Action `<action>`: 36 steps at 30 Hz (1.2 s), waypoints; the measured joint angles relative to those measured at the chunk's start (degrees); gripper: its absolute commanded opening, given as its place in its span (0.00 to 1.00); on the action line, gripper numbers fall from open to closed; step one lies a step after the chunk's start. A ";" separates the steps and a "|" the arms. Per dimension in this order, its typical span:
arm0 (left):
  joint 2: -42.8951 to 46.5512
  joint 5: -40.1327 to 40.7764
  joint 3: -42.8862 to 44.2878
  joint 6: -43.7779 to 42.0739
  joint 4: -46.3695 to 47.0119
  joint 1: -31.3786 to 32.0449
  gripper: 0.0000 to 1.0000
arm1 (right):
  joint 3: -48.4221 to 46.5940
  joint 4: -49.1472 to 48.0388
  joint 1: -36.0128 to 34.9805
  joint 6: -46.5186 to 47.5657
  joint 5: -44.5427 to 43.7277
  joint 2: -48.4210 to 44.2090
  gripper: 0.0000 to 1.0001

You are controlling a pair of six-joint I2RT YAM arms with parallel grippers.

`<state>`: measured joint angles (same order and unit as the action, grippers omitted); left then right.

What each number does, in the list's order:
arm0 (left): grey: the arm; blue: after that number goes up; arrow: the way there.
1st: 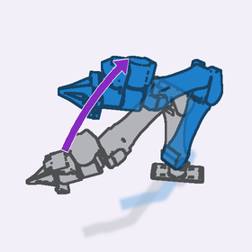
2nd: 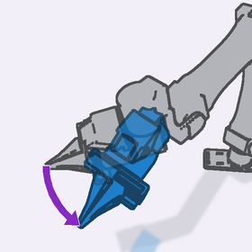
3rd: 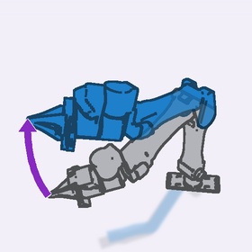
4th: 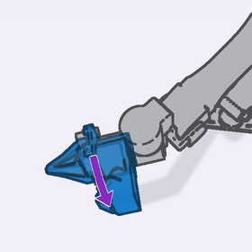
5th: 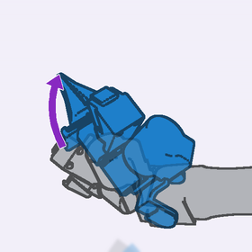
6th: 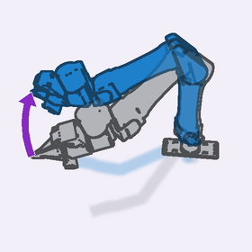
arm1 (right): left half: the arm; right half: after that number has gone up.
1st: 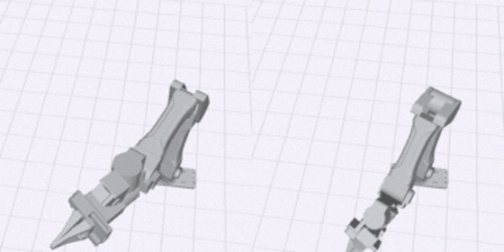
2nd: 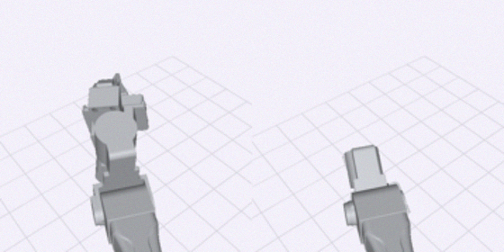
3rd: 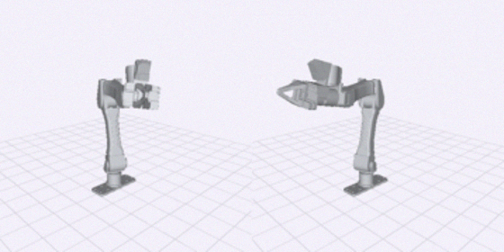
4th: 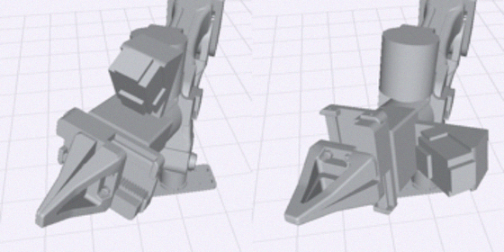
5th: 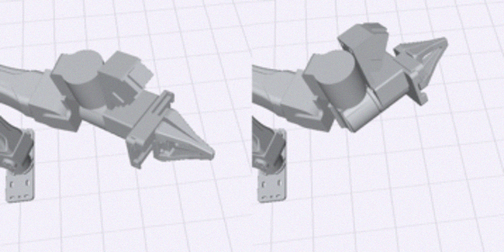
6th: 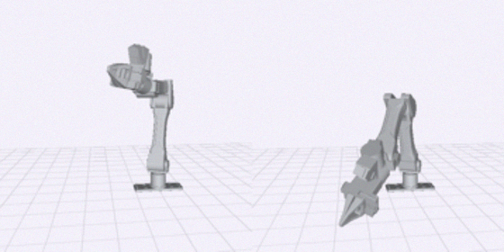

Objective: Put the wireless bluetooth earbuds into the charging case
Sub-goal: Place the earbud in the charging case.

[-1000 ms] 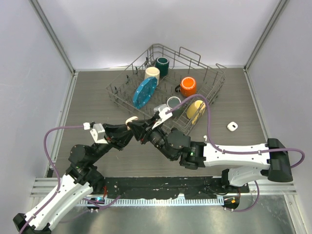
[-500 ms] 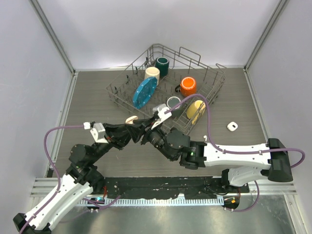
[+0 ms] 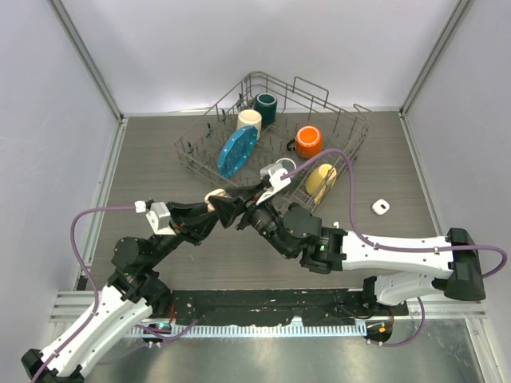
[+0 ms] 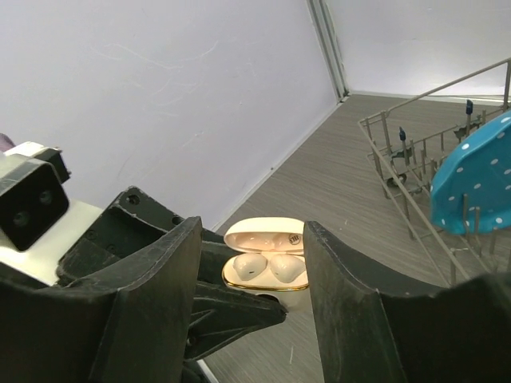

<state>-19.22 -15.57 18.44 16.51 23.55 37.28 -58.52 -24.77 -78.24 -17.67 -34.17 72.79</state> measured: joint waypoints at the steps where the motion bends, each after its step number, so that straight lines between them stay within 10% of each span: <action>1: 0.00 0.00 0.00 0.00 -0.02 0.00 0.00 | 0.00 0.00 0.02 0.04 0.39 -0.35 0.59; 12: 1.79 0.63 0.04 -0.39 -2.69 0.00 0.00 | -0.09 2.47 0.74 -0.39 2.64 -9.49 0.65; 36: 9.01 2.58 3.15 -1.90 -14.32 0.00 0.00 | -17.29 50.75 20.61 -15.63 18.78 -7.72 0.83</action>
<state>-10.22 -12.99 21.58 14.61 9.23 37.28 -75.81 25.98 -57.63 -33.30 -15.40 65.08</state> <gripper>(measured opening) 0.307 0.829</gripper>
